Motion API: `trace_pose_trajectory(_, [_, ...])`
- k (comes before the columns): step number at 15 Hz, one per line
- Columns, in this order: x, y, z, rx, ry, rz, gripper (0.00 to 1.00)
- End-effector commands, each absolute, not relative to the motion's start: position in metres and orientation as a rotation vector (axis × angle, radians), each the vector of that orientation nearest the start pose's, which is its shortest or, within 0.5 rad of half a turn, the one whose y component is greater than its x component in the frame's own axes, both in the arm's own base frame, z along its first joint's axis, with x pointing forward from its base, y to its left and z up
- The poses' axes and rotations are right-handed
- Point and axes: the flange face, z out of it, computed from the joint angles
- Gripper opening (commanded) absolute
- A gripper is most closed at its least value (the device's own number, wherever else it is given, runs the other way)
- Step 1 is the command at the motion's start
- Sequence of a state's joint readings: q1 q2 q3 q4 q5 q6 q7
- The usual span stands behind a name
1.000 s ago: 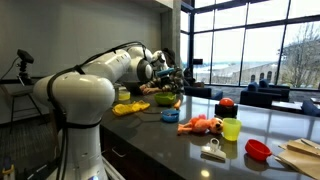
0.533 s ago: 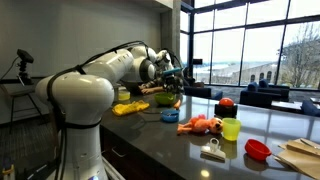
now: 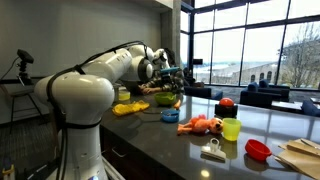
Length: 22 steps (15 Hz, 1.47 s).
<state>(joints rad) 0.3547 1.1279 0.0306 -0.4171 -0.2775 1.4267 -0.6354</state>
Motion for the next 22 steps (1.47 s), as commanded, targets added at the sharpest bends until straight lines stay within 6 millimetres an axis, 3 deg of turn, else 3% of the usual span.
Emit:
trace_pose_trajectory(1, [0.729,0.248,0.375,-2.853,-1.624,0.313,1.0])
trace_pose_trajectory(8, [0.722,0.25,0.364,-2.752,-1.66,0.408,1.0])
trace_pose_trajectory(12, [0.724,0.254,0.358,-2.694,-1.68,0.374,1.0])
trace_pose_trajectory(18, [0.73,0.245,0.344,-2.588,-1.65,0.321,1.0])
trace_pose_trajectory(22, [0.735,0.235,0.336,-2.617,-1.551,0.302,1.0])
